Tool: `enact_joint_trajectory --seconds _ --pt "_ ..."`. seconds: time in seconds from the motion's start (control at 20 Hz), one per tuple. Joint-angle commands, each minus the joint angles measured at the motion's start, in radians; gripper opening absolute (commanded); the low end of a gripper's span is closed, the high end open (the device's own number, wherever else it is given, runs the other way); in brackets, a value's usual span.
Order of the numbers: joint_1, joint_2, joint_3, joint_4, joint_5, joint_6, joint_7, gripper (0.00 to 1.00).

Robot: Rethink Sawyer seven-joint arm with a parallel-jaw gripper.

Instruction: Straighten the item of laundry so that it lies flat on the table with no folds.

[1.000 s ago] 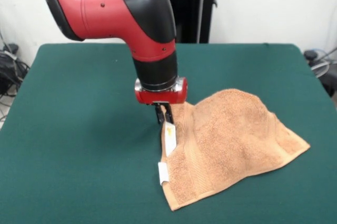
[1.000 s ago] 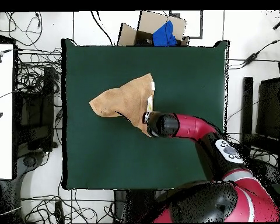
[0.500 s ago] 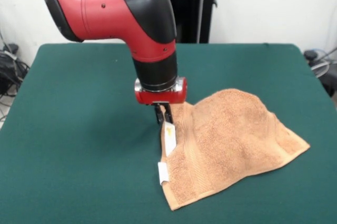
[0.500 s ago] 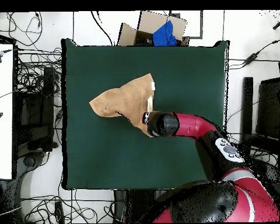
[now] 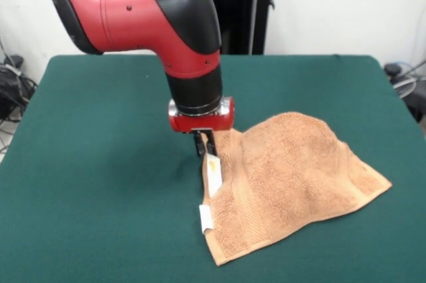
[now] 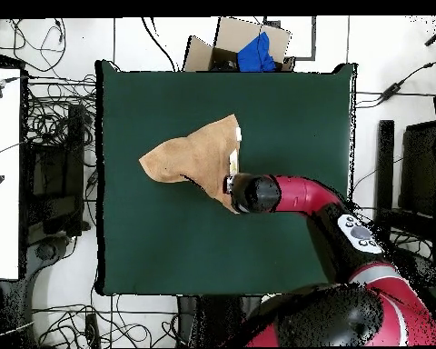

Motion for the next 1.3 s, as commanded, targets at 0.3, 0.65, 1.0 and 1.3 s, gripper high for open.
enact_joint_trajectory --seconds 0.3,0.65,1.0,1.3 --pt "-0.184 0.037 -0.095 -0.186 -0.254 0.064 -0.252 0.00" --pt "-0.206 0.022 -0.065 -0.191 -0.286 0.123 -0.267 0.00" --pt "-0.211 0.002 -0.061 -0.180 -0.277 0.164 -0.275 0.00" --pt "-0.178 -0.044 -0.081 -0.156 -0.255 0.213 -0.224 0.00"
